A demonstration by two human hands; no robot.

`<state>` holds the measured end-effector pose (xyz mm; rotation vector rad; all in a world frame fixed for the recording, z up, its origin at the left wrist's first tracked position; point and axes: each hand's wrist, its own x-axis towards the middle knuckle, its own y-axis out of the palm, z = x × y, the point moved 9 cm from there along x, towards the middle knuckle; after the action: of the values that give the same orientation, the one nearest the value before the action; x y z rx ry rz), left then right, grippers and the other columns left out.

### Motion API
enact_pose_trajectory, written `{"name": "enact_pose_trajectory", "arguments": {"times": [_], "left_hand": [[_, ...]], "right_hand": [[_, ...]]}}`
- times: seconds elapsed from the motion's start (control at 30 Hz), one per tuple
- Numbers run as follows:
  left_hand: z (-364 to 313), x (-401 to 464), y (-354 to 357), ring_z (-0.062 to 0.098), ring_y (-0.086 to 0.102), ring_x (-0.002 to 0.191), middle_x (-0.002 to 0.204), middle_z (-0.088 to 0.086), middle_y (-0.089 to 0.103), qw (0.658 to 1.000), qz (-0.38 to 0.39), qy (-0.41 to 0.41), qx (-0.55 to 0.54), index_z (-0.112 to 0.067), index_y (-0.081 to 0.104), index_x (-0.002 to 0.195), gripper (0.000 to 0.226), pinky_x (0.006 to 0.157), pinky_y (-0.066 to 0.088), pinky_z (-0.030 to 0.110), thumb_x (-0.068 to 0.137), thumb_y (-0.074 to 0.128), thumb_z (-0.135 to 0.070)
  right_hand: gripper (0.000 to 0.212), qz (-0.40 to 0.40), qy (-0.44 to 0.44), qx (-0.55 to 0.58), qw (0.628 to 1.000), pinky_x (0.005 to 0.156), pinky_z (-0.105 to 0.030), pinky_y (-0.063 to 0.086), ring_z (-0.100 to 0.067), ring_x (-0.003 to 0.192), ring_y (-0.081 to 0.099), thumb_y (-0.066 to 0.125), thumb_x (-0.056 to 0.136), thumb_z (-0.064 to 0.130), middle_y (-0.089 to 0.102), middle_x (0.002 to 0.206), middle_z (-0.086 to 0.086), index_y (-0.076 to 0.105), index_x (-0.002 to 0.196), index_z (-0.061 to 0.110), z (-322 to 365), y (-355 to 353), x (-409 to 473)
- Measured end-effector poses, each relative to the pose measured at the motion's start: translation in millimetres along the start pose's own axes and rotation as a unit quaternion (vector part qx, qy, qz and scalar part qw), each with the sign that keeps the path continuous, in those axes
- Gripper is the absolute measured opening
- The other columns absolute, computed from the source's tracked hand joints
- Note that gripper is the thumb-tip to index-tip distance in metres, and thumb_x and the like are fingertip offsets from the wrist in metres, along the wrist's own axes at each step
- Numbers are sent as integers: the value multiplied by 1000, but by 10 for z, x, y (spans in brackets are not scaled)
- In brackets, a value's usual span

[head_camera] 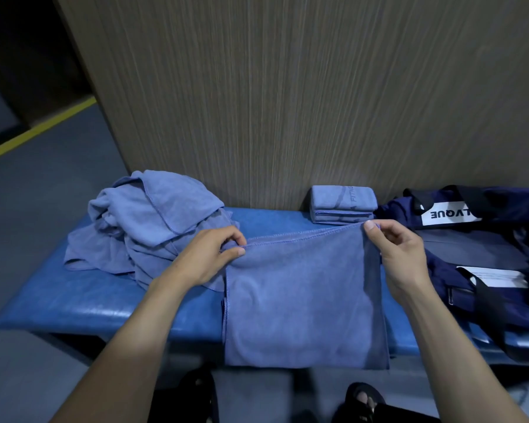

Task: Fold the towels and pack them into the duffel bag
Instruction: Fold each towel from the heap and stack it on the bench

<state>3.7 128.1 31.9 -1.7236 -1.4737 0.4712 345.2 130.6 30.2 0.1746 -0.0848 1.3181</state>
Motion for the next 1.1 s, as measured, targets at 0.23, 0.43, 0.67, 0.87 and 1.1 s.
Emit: {"name": "enact_pose_trajectory", "arguments": {"times": [0.23, 0.43, 0.67, 0.87, 1.1], "left_hand": [[-181, -33, -307, 9, 57, 72, 81, 2, 71, 986, -41, -7, -161, -19, 71, 83, 9, 73, 50, 29, 90, 76, -18], [-128, 18, -310, 4, 54, 62, 70, -7, 71, 986, -96, -43, -130, -22, 72, 76, 13, 64, 49, 24, 84, 82, -24], [-140, 35, -353, 14, 57, 64, 71, -7, 70, 988, -114, -53, -90, -24, 66, 76, 16, 64, 48, 27, 87, 78, -24], [-266, 20, -421, 11, 55, 67, 72, -5, 68, 993, -112, -13, -32, -27, 67, 97, 10, 69, 46, 21, 91, 73, -22], [-345, -12, -516, 3, 61, 80, 83, -11, 72, 989, -146, -7, 30, -22, 75, 93, 5, 72, 41, 6, 93, 71, -18]], "right_hand": [[15, -23, 37, 52, 998, 65, -28, 47, -16, 76, 62, 82, 76, 33, 72, 81, 1, 77, 82, 21, 74, -240, -44], [13, -8, 36, 67, 997, 56, -20, 47, -10, 66, 61, 82, 73, 31, 72, 77, 3, 76, 78, 20, 139, -267, -50], [18, 4, 34, 45, 998, 55, -20, 47, -10, 65, 60, 73, 90, 14, 71, 75, 2, 68, 73, 16, 167, -260, -16], [13, 11, 14, 23, 1000, 56, -19, 48, -8, 62, 60, 71, 92, 13, 70, 70, 2, 65, 80, 12, 226, -261, -34], [7, 30, -17, -24, 999, 64, -19, 47, -7, 70, 57, 73, 90, 14, 72, 74, 2, 74, 96, 17, 263, -297, -10]]}}
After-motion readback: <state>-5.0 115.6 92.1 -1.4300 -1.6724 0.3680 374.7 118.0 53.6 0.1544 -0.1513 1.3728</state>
